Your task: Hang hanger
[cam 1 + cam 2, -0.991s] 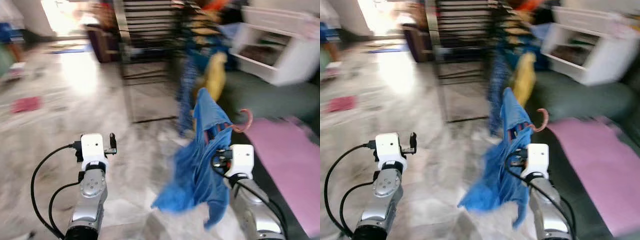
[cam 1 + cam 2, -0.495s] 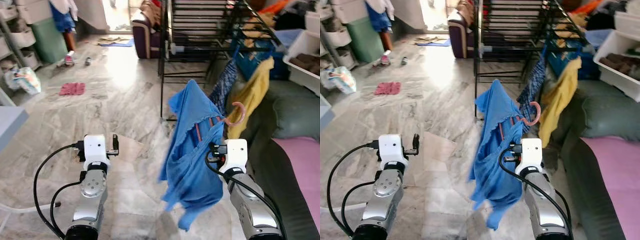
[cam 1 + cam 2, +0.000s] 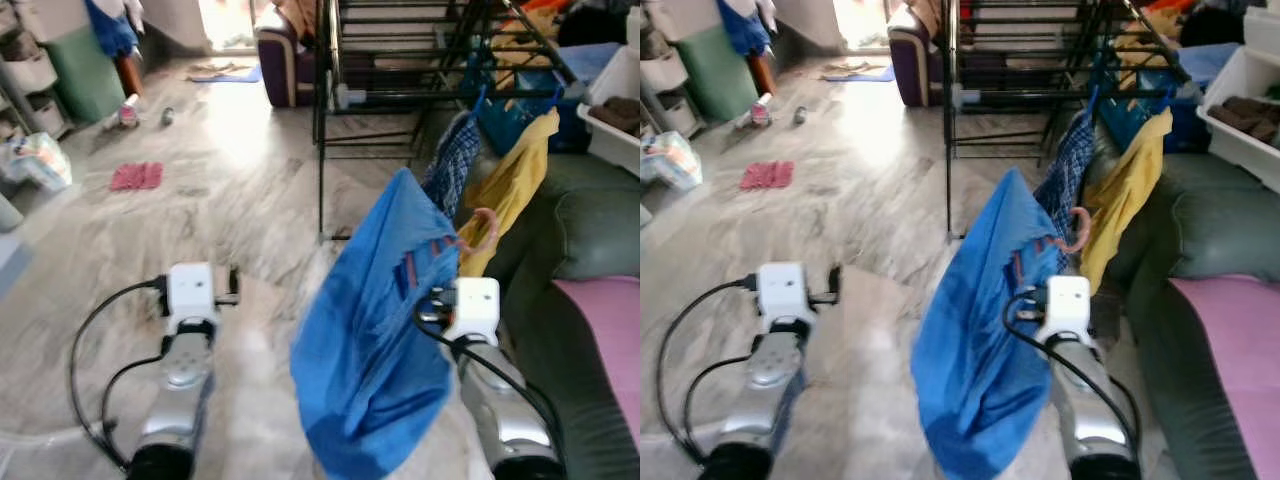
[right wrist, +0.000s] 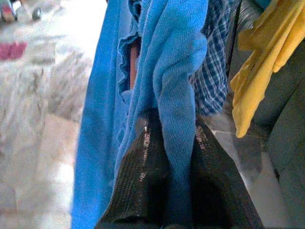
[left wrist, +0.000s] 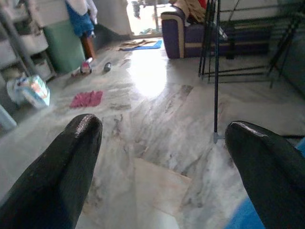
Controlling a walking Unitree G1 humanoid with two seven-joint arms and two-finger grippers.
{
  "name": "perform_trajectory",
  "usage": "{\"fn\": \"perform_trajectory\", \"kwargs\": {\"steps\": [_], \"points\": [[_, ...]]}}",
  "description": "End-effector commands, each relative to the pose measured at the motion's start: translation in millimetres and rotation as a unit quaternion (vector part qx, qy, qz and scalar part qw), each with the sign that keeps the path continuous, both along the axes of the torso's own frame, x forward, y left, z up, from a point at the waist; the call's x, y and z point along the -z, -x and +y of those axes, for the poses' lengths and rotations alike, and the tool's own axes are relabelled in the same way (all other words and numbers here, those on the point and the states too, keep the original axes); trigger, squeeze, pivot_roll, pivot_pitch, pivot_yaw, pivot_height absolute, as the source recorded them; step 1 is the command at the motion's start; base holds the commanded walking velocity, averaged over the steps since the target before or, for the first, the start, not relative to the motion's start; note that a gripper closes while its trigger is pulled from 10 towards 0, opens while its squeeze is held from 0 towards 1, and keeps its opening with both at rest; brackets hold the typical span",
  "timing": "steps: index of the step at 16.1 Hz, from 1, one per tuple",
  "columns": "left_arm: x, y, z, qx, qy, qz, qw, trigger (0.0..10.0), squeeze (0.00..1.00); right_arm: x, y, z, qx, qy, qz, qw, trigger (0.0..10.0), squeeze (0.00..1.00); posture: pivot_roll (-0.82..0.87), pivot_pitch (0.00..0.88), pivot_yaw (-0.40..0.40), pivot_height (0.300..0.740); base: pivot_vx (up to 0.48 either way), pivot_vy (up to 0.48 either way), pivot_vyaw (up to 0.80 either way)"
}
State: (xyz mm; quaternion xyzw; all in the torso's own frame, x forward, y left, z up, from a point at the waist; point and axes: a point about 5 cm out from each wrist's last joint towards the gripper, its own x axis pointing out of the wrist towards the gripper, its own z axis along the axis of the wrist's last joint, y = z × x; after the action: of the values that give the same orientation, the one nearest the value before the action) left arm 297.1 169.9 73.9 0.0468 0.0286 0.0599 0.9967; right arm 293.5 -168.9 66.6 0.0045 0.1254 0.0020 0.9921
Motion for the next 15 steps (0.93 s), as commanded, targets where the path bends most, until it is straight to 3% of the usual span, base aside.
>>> {"fn": "perform_trajectory", "kwargs": {"steps": [1,7,9,15], "points": [[1.4,-0.4,-7.3,0.009,0.003,0.005,1.0,10.0,0.0,-5.4,-1.9,-9.4,0.014,0.005,-0.011,1.0,10.0,0.0,0.02,0.0,0.004,0.74,0.394,0.274,0.0],[2.3,-2.1,-7.7,0.005,0.003,0.007,1.0,10.0,0.0,-5.1,-4.9,-5.2,-0.004,0.008,-0.007,1.0,10.0,0.0,0.02,0.0,-0.005,0.74,0.386,0.284,0.0],[3.4,-1.7,-8.9,0.006,0.003,0.01,1.0,10.0,0.0,-5.0,-5.1,-5.8,-0.002,0.01,-0.008,1.0,10.0,0.0,0.02,0.0,-0.005,0.74,0.36,0.315,0.75],[7.0,-2.3,-13.1,0.012,-0.001,0.021,1.0,10.0,0.0,-1.2,-5.0,-10.6,0.021,0.009,0.006,1.0,10.0,0.0,0.02,0.0,-0.005,0.74,0.369,0.264,0.0]]}}
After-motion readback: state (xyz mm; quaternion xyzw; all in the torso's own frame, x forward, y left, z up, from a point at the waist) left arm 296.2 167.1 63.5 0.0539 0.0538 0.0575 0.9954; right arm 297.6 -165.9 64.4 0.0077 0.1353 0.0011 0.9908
